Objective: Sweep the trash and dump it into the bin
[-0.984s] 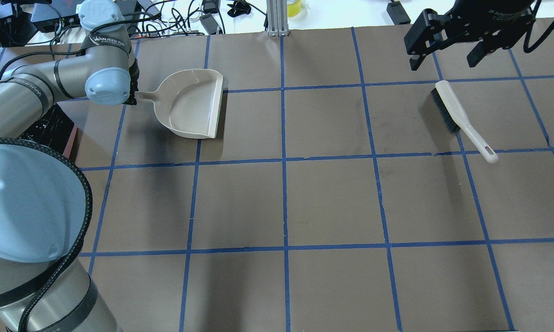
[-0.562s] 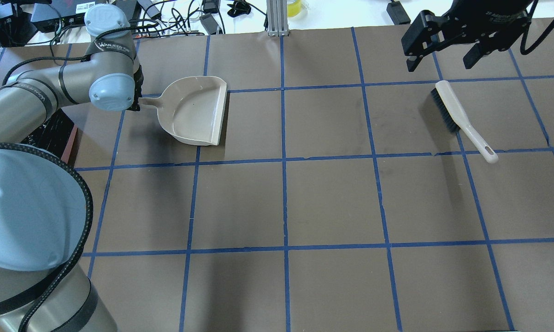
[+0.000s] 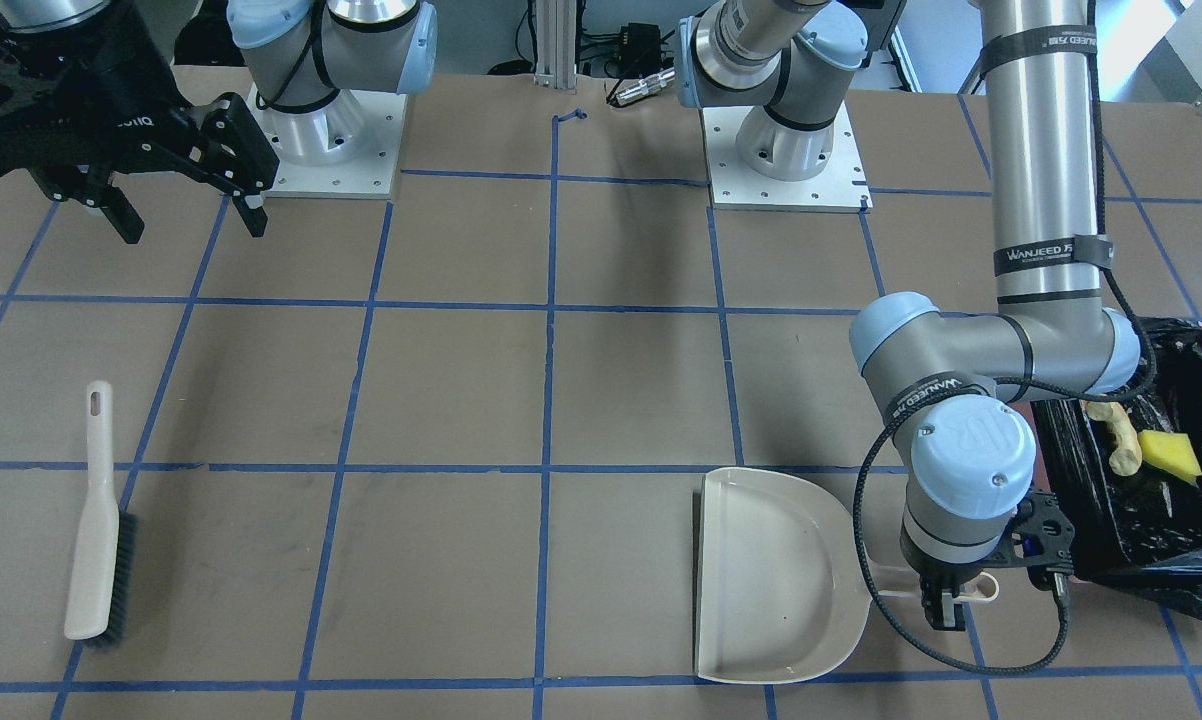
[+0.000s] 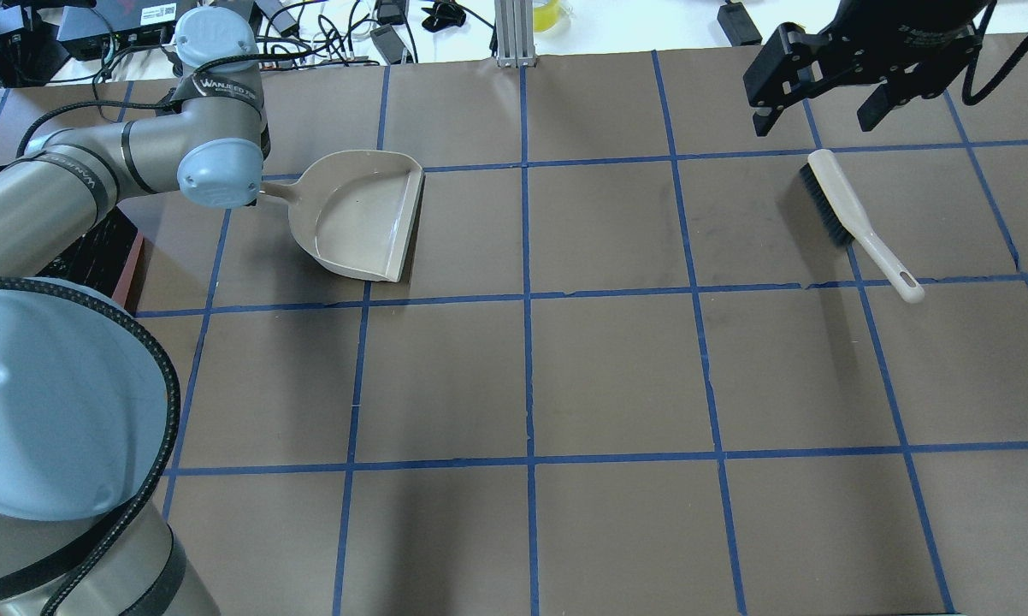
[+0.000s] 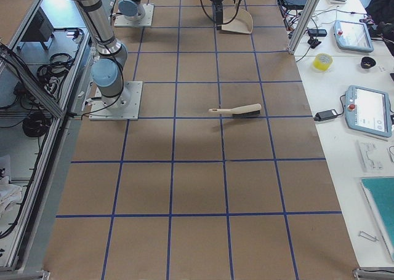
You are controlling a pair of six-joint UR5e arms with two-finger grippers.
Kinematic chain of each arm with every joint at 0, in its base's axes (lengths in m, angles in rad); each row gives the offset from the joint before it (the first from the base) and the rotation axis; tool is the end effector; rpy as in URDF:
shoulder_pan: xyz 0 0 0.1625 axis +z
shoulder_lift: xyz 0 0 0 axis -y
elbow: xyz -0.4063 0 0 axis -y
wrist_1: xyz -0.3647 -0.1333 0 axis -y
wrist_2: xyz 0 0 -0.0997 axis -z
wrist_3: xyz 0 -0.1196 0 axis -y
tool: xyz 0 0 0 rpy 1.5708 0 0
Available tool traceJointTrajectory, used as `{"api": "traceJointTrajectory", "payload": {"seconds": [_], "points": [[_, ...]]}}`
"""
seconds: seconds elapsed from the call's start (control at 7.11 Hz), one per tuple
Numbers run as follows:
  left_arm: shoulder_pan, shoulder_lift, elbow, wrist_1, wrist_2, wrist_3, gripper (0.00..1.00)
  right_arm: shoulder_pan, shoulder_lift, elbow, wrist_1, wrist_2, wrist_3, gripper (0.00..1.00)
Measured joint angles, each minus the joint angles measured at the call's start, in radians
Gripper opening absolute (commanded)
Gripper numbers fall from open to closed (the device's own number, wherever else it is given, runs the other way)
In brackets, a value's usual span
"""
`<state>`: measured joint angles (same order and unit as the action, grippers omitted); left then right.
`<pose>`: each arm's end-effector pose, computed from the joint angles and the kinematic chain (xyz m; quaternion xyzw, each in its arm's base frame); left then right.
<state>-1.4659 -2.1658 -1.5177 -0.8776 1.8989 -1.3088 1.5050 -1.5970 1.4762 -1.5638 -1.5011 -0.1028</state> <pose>-0.0256 -0.6621 0.2140 -0.6483 0.7400 -0.1537 0.0920 0.1108 -0.4723 0.5054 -0.0204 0.9976 -0.0596 0.0299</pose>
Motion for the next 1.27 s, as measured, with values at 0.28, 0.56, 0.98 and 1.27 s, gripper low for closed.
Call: {"api": "traceJointTrajectory", "payload": {"seconds": [0.28,0.56,0.98,1.27], "points": [[-0.002,0.005,0.0,-0.001,0.001,0.002,0.58,-0.001,0.0,0.004,-0.001,0.0,0.0,1.0],[-0.009,0.018,-0.001,-0.011,0.0,0.001,0.57,-0.001,-0.001,0.005,-0.001,0.001,0.0,1.0],[-0.041,0.118,0.009,-0.081,-0.005,0.18,0.62,0.0,-0.002,0.006,-0.002,-0.002,-0.002,1.0],[-0.034,0.219,0.019,-0.118,-0.013,0.497,1.0,0.001,-0.001,0.006,-0.003,-0.008,-0.004,1.0]]}}
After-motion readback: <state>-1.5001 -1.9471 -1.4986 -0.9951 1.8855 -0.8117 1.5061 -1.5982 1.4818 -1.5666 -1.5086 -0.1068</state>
